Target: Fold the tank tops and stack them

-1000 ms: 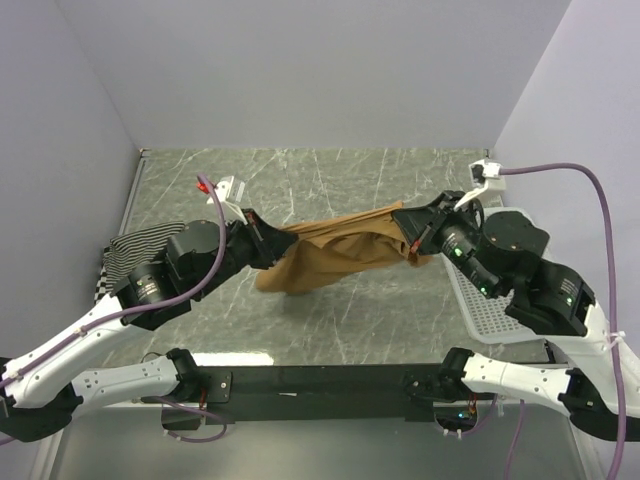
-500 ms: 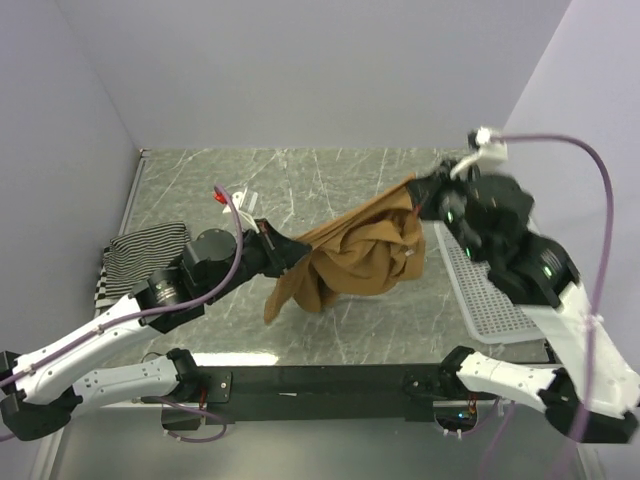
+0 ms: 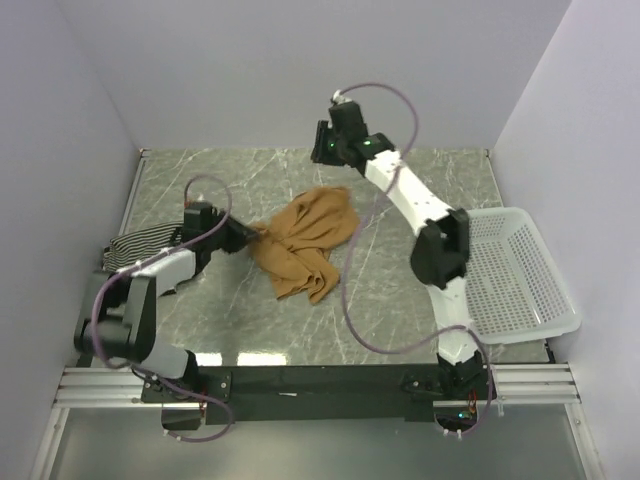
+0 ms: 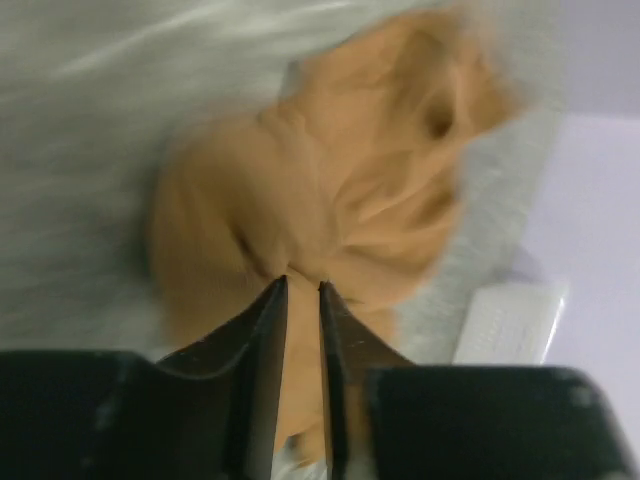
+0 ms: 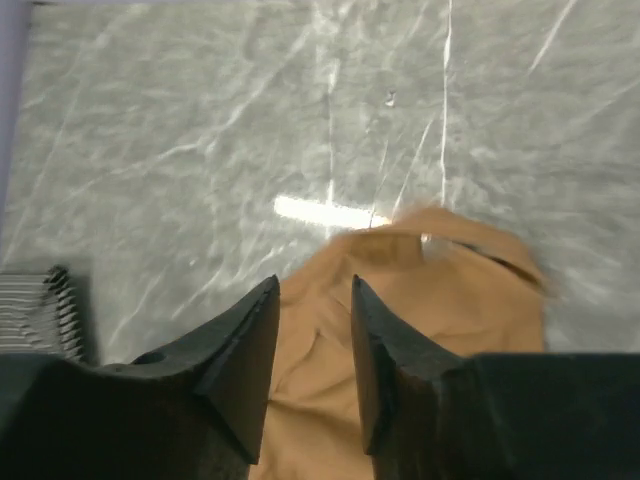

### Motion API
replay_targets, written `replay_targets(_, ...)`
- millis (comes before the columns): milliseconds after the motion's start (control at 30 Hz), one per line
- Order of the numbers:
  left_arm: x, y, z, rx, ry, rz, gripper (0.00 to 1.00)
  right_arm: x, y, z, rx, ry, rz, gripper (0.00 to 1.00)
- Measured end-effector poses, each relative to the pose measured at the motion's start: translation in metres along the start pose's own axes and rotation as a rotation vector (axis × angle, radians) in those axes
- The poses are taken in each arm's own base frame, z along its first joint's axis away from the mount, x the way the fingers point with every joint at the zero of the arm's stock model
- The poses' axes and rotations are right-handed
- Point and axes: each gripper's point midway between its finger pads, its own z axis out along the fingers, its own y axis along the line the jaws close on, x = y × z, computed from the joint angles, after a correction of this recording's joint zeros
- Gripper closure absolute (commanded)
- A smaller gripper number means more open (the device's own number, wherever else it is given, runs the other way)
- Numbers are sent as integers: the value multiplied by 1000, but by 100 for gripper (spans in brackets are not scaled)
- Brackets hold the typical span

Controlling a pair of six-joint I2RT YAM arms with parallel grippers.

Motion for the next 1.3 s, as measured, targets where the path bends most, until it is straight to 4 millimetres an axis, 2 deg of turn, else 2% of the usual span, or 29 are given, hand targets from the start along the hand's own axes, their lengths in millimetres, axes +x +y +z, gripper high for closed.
replay_targets(33,3,30,5,-55,24,-57,57,10,-6,26,11,25,0,50)
replay_targets(100,13,70,5,-136,58,-138,42,34,-22,56,44,87,4,48)
replay_targets(133,17,77,3,-152,68,-153,35,45,-29,61,62,120,6,47)
replay_targets(167,18,76,0,-151,73,-153,33,60,-39,65,86,153,8,46)
replay_targets(200,16,68,-3,-130,65,-135,33,71,-46,60,108,176,9,46)
replay_targets(267,11,50,-12,-87,40,-88,33,90,-61,40,156,215,18,47)
replay_targets(300,6,38,-19,-66,14,-53,34,95,-67,24,178,221,25,48)
replay_targets(400,-2,5,-37,-11,-58,30,40,99,-73,-31,195,177,59,51)
replay_targets(500,16,-18,-46,14,-71,102,46,113,-76,-90,150,98,124,53)
replay_targets(567,42,-25,-42,0,-34,148,48,137,-83,-117,127,78,169,53)
replay_targets(633,68,-24,-35,-43,13,186,48,169,-90,-127,110,88,201,53)
replay_targets(700,93,-19,-24,-96,61,223,47,216,-100,-129,119,153,216,52)
replay_targets(767,106,-10,-12,-152,83,246,41,263,-103,-130,131,249,206,52)
replay_targets(833,114,-2,0,-211,88,265,37,292,-97,-129,120,310,194,52)
replay_targets(967,123,3,17,-267,81,290,38,308,-73,-116,69,325,191,51)
replay_targets(1067,129,3,27,-289,79,308,44,315,-69,-104,72,320,207,51)
replay_targets(1133,132,6,29,-302,76,310,51,317,-69,-95,86,314,222,51)
replay_targets(1267,133,9,29,-316,71,312,64,305,-62,-75,90,268,235,52)
replay_targets(1300,133,9,28,-320,71,314,74,303,-60,-70,89,258,238,55)
